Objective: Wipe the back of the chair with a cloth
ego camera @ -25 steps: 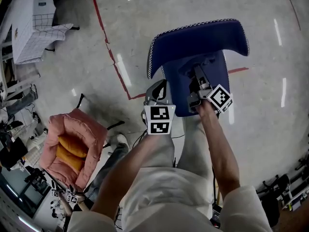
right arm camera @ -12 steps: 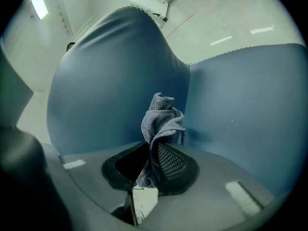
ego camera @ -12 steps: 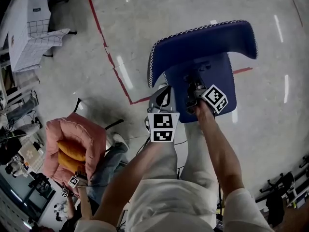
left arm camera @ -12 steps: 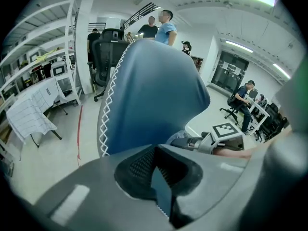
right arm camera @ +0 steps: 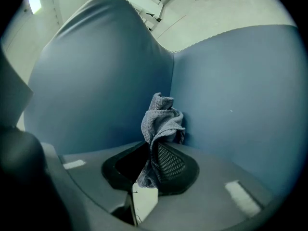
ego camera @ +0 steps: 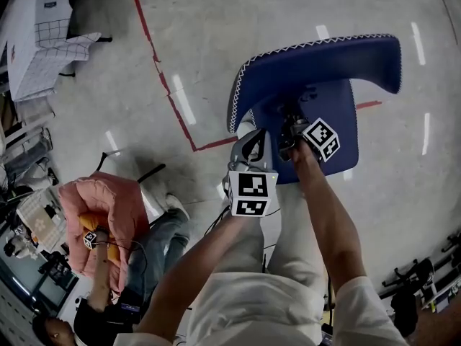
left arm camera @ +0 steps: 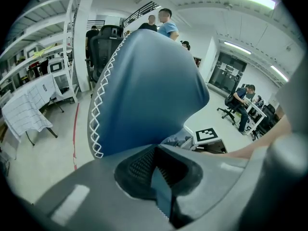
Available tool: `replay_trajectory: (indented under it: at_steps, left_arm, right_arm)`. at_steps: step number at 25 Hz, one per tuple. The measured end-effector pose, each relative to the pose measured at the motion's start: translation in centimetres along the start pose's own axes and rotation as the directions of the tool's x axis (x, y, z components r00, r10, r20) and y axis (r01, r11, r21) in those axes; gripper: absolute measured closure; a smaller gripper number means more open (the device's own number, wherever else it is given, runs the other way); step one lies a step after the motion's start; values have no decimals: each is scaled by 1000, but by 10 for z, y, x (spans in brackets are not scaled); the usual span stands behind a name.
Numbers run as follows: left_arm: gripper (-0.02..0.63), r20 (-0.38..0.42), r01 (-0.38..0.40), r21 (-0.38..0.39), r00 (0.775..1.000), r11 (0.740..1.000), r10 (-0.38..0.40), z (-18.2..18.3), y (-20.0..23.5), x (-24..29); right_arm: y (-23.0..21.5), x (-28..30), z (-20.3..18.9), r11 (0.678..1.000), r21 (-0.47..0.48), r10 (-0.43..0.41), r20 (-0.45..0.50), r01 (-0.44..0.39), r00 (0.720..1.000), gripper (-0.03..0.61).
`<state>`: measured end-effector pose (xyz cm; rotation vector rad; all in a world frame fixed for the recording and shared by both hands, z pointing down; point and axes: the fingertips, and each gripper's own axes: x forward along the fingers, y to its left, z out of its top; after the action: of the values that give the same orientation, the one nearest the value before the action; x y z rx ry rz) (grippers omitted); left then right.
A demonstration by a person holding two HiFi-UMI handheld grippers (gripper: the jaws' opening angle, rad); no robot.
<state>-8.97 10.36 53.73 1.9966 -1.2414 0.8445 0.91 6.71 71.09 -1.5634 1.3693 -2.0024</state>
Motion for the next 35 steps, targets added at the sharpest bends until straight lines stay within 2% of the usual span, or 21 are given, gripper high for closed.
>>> replay_trajectory:
  at_steps: [7,11,13,27,35]
  left_arm:
    - [614,-6,-1,-2,1000,1000,1,-4,6,5]
    - [614,-7,3,-2,1000,1000,-3,-6,2,6]
    - [614,-7,6,0,1000,1000,-6,-7,-1,6]
    - [614,-13,-22,-24,1000,999,21,3,2,4]
    - [614,3,-28,-27,1000,999,28,15,-1,-6]
  right_arm:
    - [-12,25,-3,995,95,-29,33,26,999,494]
    - [-13,31,-5,977,215,-7,66,-7,998,495]
    - [-13,31,-5,969,245,6,68,-23,998,495]
    - [42,13,0,986,137,96,19,-98,995,497]
    - [78,-6,9,978,143,150,19,-152,988,497]
